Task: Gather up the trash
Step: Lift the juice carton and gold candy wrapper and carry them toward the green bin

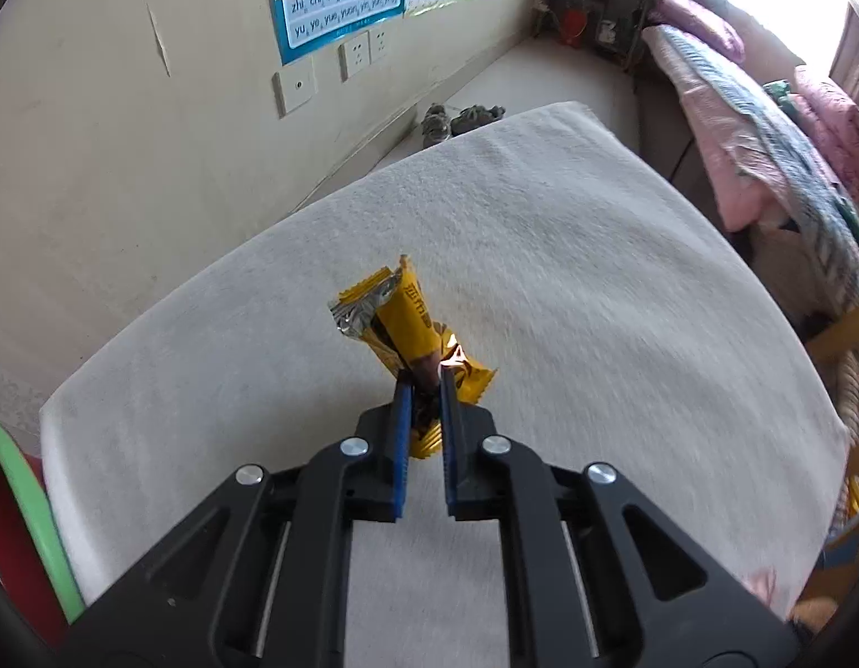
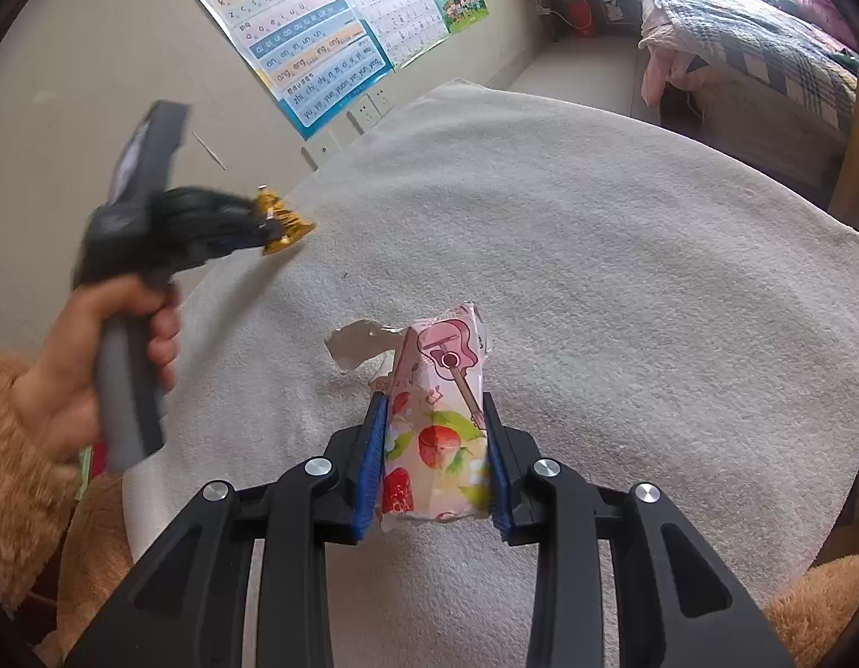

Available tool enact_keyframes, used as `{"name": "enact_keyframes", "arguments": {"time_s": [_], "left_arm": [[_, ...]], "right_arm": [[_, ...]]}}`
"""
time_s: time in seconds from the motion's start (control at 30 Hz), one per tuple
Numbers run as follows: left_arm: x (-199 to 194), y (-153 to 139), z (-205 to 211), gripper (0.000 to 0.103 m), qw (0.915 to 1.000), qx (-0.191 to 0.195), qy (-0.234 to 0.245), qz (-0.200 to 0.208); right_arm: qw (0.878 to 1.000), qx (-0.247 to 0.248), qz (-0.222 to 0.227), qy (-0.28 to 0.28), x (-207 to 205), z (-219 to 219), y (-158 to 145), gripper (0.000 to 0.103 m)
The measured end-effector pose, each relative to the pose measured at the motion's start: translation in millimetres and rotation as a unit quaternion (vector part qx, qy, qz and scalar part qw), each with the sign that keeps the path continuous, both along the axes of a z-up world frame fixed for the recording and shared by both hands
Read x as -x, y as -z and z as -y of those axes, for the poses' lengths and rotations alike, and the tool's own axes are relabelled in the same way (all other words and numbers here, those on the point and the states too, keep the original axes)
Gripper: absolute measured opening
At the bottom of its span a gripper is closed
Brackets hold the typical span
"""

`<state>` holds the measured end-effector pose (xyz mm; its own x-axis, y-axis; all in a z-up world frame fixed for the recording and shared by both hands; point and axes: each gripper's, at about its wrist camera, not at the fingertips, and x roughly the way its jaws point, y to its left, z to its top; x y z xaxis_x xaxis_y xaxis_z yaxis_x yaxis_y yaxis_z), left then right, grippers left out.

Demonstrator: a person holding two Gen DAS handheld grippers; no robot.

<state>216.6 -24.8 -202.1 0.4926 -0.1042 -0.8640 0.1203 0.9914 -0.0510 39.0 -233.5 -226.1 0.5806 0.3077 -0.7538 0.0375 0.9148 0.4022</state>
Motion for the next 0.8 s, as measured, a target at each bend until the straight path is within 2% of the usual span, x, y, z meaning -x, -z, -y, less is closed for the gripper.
{"name": "enact_keyframes", "arguments": {"time_s": [0.27,0.63,0.7,0.8], "left_arm": [[74.6,-37.5,-26.2,0.009,0.9985,0.008,0.032,0.045],[154.8,-81.4,-73.9,0.009,0.9959,0.03,0.005,0.085],[166.5,-84.0,-78.3,0.009,0.9955,0.046,0.002,0.083],[180.3,-87.2,-82.7,0.009,0.9949,0.04,0.002,0.092]], "right_arm": [[1.0,0.012,0.0,0.004,2.3,-0.3,-2.0,0.031],[0.998,0.055,0.011,-0.016,13.1,-21.8,-18.8,0.03],[0.998,0.061,0.01,-0.025,14.5,-28.1,-19.2,0.026],[0.998,0.063,0.003,-0.032,17.4,-33.8,-17.5,0.026]]}}
